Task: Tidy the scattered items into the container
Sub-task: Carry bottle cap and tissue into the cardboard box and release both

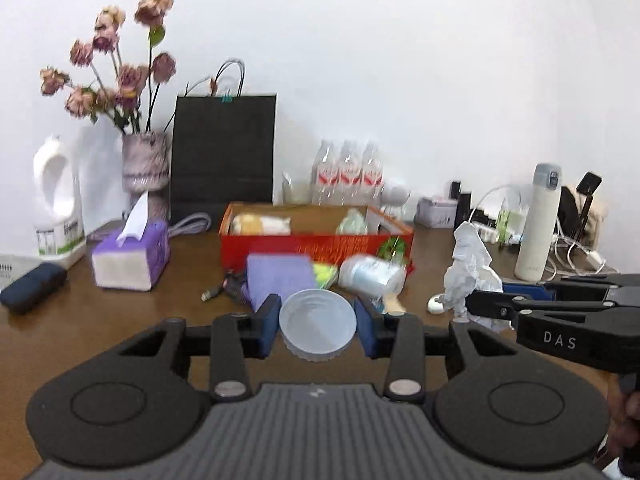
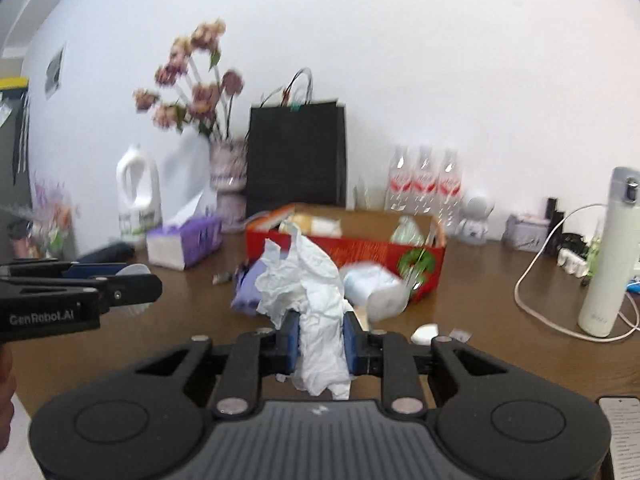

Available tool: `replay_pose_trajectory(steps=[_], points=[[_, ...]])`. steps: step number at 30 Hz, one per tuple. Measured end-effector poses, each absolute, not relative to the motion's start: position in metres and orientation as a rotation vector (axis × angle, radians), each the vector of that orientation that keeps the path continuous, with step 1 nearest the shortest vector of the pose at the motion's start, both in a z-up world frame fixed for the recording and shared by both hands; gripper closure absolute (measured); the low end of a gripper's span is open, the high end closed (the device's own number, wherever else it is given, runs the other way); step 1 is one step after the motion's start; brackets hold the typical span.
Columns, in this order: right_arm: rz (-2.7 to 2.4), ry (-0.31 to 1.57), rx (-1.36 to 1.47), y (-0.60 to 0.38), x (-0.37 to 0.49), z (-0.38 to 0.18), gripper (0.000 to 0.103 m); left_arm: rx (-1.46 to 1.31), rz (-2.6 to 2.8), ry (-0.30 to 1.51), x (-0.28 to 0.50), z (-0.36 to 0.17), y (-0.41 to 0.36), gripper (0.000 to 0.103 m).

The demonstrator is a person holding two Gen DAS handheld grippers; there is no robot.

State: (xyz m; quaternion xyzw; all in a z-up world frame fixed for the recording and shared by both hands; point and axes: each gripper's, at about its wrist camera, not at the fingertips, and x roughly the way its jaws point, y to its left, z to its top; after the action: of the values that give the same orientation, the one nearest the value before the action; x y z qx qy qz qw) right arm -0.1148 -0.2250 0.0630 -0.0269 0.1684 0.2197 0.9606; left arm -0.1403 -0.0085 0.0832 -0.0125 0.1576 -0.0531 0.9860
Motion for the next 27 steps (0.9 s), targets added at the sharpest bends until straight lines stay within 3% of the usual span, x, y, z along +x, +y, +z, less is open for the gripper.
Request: replay_pose_trajectory(steps=[6, 12, 22, 24, 27], points=[[0.442, 0.333, 0.007, -0.228, -0.074, 0.080, 0.082, -0.054, -0.094, 0.250, -0.099, 0.097, -0.006, 0.062], [0.443, 0.244, -0.011, -0.203, 0.019, 0.116, 0.082, -0.074, -0.032, 0.121, 0.003, 0.125, -0.008, 0.062], [0.399, 0.220, -0.057, -0.162, 0.182, 0.148, 0.082, -0.045, 0.019, 0.122, 0.171, 0.154, 0.004, 0.062], [0.422, 0.313, -0.059, -0.157, 0.226, 0.152, 0.082, -0.079, 0.000, 0.200, 0.210, 0.157, 0.006, 0.062], [0.468, 0.638, -0.030, -0.153, 0.316, 0.150, 0.081, -0.040, -0.090, 0.438, 0.280, 0.148, -0.001, 0.062]])
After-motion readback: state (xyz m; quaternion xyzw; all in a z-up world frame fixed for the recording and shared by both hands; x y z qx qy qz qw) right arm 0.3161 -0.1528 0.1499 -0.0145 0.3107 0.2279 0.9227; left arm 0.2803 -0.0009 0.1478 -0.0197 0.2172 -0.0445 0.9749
